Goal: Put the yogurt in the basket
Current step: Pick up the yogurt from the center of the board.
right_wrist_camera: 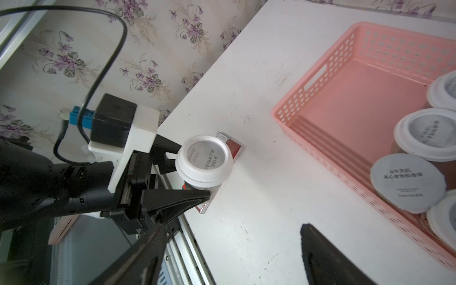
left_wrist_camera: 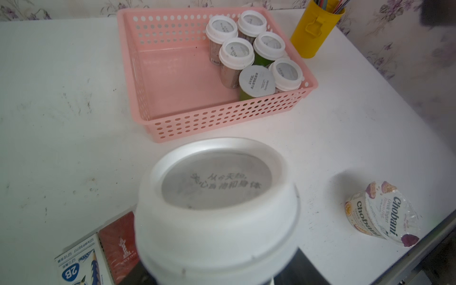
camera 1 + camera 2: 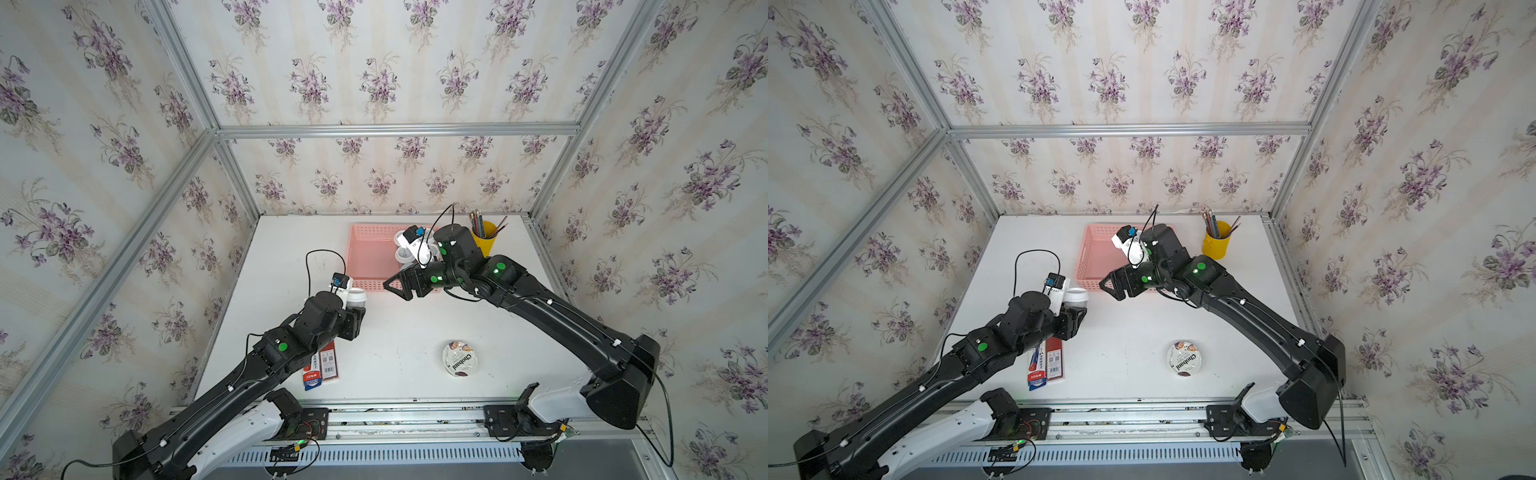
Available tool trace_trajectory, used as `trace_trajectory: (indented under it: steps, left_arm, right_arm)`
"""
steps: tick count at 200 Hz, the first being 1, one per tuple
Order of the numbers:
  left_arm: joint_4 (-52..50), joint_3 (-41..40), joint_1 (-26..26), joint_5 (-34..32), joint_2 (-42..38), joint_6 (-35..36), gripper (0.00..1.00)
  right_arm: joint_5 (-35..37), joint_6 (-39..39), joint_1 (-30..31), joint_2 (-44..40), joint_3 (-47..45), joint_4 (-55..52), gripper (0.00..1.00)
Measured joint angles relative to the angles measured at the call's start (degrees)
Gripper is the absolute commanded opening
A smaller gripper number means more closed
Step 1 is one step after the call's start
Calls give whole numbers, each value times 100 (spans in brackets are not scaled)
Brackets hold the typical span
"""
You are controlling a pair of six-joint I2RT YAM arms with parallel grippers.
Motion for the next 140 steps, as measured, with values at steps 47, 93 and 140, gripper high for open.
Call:
trace_trajectory:
  steps: [47, 93, 140]
  left_arm:
    - [769, -448, -2, 459, -387, 387, 64]
    - [1180, -616, -2, 831, -546, 601, 64]
    - [1316, -625, -2, 975, -546, 708, 63]
  right_arm:
    - [-706, -339, 9, 321, 330, -240, 90]
    - [-903, -387, 199, 841, 675, -251, 92]
    - [-927, -387, 317, 1156, 896, -254, 93]
